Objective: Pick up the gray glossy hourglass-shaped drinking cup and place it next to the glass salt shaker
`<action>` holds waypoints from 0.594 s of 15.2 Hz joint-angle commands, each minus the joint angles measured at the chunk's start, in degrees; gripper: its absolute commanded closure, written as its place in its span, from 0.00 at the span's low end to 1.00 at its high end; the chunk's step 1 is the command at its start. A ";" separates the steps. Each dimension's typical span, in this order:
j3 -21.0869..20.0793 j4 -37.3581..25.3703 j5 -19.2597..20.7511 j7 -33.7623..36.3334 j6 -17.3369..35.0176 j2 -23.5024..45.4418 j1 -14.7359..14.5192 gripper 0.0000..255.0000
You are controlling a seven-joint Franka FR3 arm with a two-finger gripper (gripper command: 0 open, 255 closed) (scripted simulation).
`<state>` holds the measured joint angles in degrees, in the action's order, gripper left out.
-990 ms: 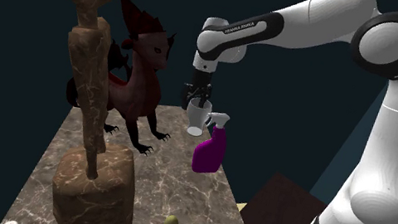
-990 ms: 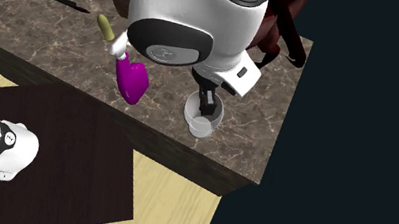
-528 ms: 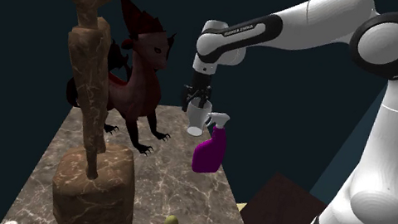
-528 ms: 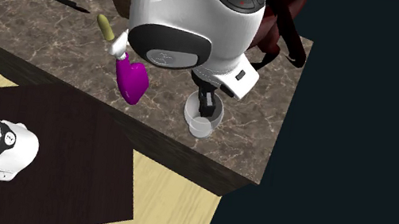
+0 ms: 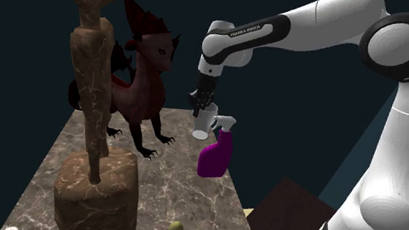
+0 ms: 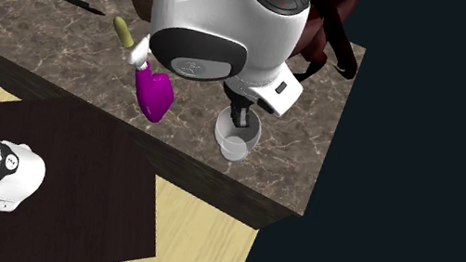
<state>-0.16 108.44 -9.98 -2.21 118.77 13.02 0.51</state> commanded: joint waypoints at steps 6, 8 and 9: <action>0.04 -1.13 0.18 0.34 -2.03 -0.86 0.02 1.00; 0.07 -1.98 0.29 0.56 -3.40 -1.40 0.03 1.00; 0.08 -2.42 0.34 0.67 -4.09 -1.66 0.04 1.00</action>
<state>-0.08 106.32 -9.70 -1.68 115.38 11.78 0.56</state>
